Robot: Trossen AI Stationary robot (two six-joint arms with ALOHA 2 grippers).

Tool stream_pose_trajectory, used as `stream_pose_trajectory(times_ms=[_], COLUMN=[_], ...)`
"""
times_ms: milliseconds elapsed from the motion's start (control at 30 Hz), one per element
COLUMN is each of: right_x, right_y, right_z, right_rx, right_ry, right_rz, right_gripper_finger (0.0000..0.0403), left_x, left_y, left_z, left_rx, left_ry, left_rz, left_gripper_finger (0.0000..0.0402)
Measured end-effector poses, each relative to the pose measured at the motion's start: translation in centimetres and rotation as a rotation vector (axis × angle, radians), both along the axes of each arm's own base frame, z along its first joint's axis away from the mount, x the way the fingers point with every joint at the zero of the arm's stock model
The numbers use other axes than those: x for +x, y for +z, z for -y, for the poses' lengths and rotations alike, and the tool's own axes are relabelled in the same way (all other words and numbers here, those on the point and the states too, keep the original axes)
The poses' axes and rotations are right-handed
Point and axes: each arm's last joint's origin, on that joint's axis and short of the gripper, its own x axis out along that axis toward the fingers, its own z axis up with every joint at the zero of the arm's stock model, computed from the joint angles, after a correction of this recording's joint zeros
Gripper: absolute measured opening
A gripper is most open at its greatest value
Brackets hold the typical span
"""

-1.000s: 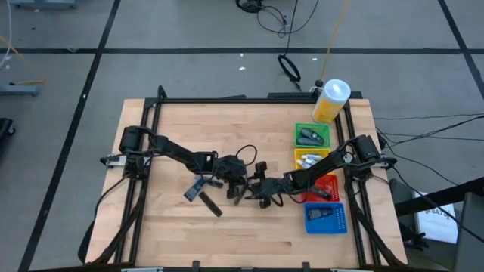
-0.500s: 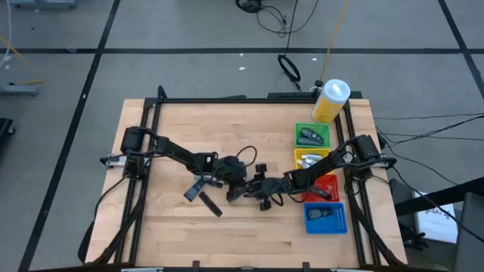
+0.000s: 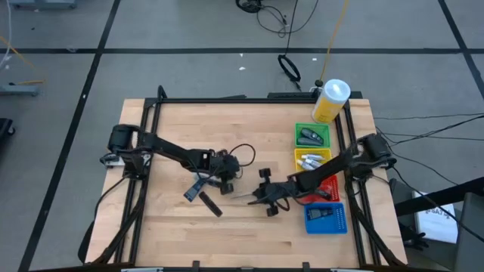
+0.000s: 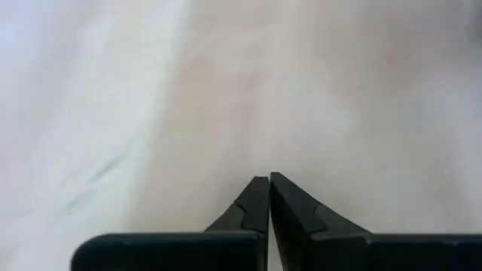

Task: Pick & Place Travel size toiletries
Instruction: Put the black comb into the red basket

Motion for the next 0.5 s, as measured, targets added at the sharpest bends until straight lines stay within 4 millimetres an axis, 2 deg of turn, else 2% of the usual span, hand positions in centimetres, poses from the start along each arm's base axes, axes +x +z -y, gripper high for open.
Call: stream_pose_trajectory(times_ms=[167, 333, 500], right_x=[-3.8, -10.7, -18.1], right_y=[5.2, 10.0, 12.5], right_z=[-0.5, 0.3, 1.5], right_rx=[0.015, 0.153, 0.435], right_ry=[-0.036, -0.230, -0.528], right_rz=[-0.077, -0.231, -0.473], right_gripper_finger=[0.0007, 0.0013, 0.0005], left_x=[-0.8, -0.6, -0.2], left_y=[-0.4, -1.3, -1.1], left_z=[-0.2, 0.9, 2.2], left_rx=[0.162, 0.171, 0.132], left_ry=[0.187, 0.292, 0.269], left_rz=[-0.053, 0.065, 0.233], left_gripper_finger=[0.0015, 0.0015, 0.0015])
